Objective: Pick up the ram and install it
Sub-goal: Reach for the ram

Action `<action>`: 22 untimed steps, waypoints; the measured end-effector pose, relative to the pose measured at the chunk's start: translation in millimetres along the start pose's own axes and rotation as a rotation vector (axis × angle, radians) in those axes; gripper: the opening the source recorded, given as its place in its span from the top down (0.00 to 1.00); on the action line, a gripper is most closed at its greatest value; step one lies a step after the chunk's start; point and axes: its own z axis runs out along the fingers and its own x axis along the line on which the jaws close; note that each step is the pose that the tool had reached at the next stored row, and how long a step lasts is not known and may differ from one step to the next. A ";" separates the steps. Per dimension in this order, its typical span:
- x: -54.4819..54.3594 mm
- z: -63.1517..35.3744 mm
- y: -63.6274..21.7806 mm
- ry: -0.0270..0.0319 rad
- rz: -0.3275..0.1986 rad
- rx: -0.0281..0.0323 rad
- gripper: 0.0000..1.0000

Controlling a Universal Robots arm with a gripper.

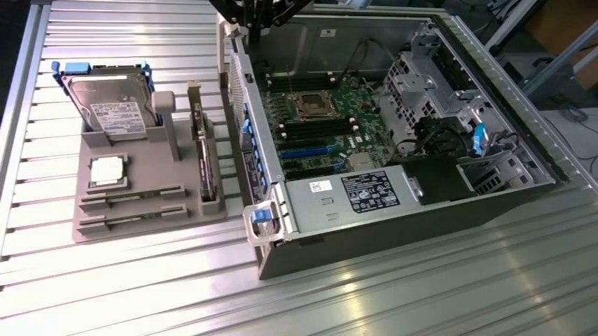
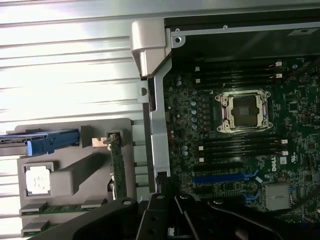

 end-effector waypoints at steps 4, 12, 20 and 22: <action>4.9 -0.1 -0.4 0.0000 0.000 0.0000 0.89; 13.9 -0.3 -1.0 -0.0001 0.000 -0.0001 0.89; 23.3 -0.7 -1.8 0.0000 0.000 0.0000 0.89; 25.7 -0.7 -1.9 -0.0001 0.000 -0.0001 0.89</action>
